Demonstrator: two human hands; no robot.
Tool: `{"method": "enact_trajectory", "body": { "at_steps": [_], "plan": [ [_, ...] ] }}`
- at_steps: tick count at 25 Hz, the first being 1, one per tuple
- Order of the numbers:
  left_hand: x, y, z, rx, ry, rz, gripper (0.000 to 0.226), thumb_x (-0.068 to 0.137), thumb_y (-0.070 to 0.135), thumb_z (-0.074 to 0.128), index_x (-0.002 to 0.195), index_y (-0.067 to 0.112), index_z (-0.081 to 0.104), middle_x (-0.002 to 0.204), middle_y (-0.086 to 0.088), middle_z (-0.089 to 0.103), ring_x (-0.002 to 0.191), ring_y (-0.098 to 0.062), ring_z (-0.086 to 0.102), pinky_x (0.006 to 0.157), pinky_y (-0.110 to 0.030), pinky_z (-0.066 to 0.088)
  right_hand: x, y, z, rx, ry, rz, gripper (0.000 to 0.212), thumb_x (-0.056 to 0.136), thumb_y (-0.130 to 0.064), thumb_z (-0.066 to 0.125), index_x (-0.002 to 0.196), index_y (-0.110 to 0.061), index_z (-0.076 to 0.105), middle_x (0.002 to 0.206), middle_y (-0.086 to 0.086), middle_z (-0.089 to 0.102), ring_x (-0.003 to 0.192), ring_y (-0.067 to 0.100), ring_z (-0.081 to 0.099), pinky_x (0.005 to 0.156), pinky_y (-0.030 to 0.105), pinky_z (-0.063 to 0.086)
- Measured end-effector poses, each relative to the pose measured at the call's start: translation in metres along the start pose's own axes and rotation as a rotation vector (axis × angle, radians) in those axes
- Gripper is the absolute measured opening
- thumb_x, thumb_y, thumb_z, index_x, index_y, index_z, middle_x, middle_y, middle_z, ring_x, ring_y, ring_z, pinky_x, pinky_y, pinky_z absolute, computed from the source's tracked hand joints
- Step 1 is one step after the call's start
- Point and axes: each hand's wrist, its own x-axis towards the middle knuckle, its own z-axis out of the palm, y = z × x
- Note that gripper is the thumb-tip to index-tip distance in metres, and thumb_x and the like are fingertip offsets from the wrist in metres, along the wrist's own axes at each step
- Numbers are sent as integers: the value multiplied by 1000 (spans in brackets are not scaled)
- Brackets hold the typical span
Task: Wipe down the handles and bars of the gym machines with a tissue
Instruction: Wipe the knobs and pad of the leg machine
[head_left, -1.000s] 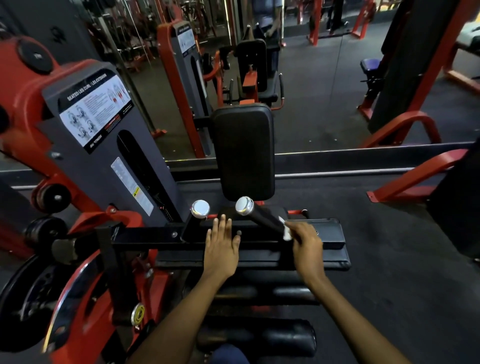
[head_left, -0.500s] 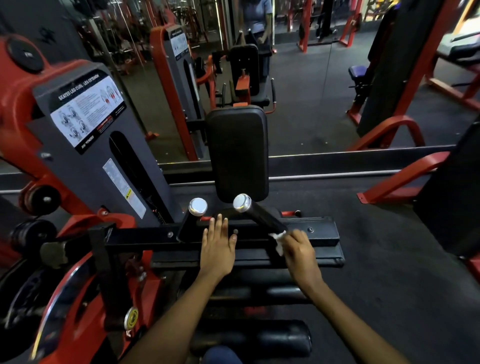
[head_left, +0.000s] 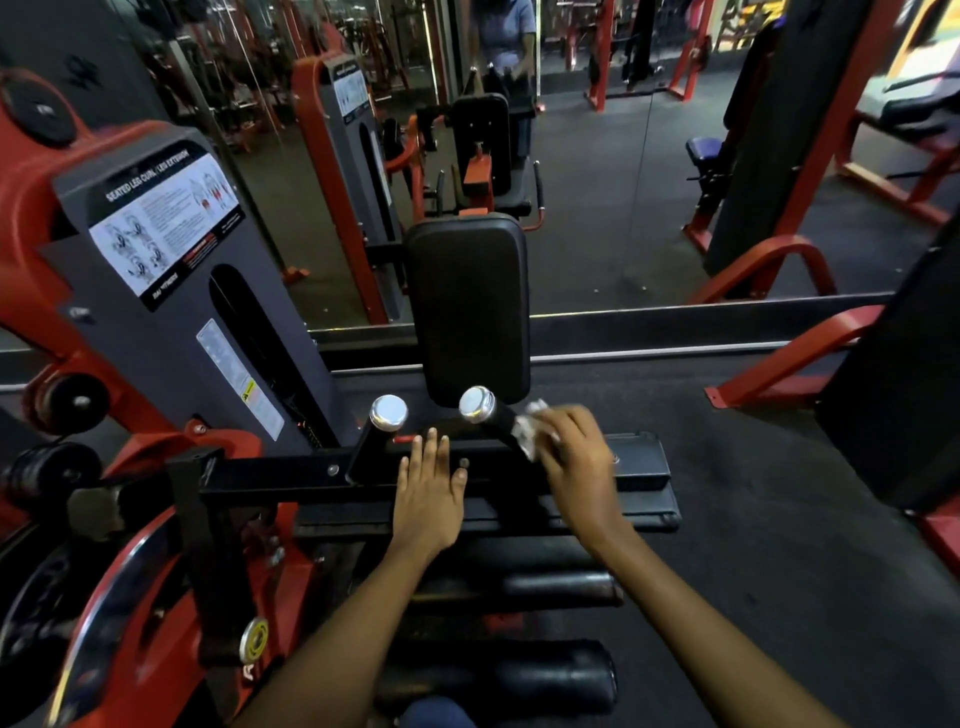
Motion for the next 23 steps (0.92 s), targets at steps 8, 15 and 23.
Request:
{"method": "enact_trajectory", "body": {
  "at_steps": [8, 15, 23],
  "plan": [
    [0, 2, -5, 32, -47, -7, 63, 101, 45, 7, 154, 12, 2, 161, -3, -11, 147, -20, -16, 119, -38, -6, -13, 37, -5, -96, -24, -14, 9, 82, -8, 56, 86, -5, 63, 88, 2, 51, 78, 23, 57, 67, 28, 47],
    [3, 1, -6, 51, -54, -26, 61, 103, 43, 14, 154, 12, 1, 162, -3, -10, 148, -20, -15, 119, -37, -5, -15, 21, 13, -88, -173, -152, 15, 85, 0, 56, 94, 0, 68, 98, 11, 57, 94, 22, 54, 80, 21, 41],
    [3, 2, -10, 55, -92, -24, 59, 105, 37, 18, 154, 12, -2, 161, -3, -14, 147, -21, -18, 118, -37, -7, 70, -20, 2, 269, -316, 45, 46, 69, 21, 49, 101, -4, 71, 108, 4, 68, 101, 4, 59, 90, 7, 40]
  ]
}}
